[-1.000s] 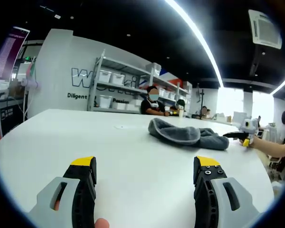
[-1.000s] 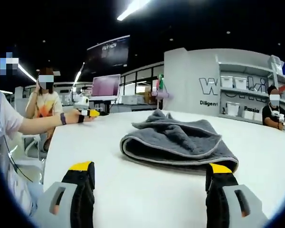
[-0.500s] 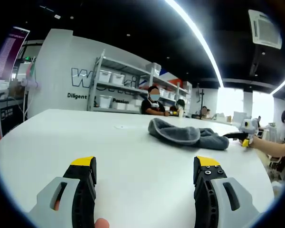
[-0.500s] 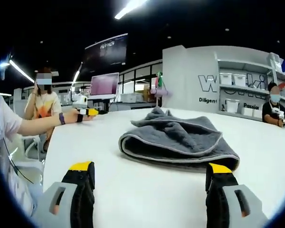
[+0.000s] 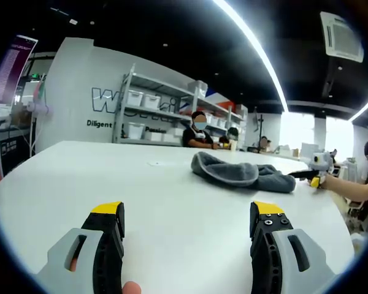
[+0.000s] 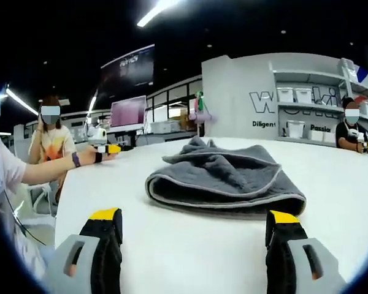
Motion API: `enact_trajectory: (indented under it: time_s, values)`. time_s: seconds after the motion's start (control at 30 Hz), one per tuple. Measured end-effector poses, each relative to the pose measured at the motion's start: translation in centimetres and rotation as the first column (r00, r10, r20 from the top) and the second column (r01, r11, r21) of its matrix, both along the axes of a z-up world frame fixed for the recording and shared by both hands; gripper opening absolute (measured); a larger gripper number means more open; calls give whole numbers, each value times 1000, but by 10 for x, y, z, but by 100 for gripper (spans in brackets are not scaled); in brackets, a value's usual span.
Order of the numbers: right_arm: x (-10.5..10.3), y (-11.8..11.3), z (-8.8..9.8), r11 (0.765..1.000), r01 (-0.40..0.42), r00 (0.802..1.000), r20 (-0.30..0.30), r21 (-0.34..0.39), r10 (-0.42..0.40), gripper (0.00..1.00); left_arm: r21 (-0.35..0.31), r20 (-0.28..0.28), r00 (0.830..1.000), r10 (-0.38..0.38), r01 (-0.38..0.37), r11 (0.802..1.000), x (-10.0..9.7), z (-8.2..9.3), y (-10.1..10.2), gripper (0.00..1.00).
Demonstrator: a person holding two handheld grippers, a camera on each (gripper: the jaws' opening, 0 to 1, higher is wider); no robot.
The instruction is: Fold the towel on the table until its edges align and the towel forms a compact rectangular stack.
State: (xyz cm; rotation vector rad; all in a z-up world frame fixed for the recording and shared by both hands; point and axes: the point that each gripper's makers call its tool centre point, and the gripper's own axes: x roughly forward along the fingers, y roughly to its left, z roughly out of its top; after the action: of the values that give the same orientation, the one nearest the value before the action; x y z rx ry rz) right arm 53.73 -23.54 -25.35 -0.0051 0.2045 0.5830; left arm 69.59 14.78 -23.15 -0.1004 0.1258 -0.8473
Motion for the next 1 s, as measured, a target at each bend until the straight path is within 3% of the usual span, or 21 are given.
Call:
enact_trajectory:
  time_s: [0.77, 0.87, 1.0]
  values:
    - [32, -58, -9, 994, 104, 994, -31, -33, -105, 99, 10, 2, 1000, -4, 4, 1000, -1, -1, -2, 82]
    - [32, -61, -9, 992, 118, 993, -19, -48, -119, 95, 12, 3, 1000, -4, 4, 1000, -1, -1, -2, 82]
    - [37, -72, -5, 991, 128, 992, -5, -39, -129, 80, 14, 4, 1000, -4, 4, 1000, -1, -1, -2, 82]
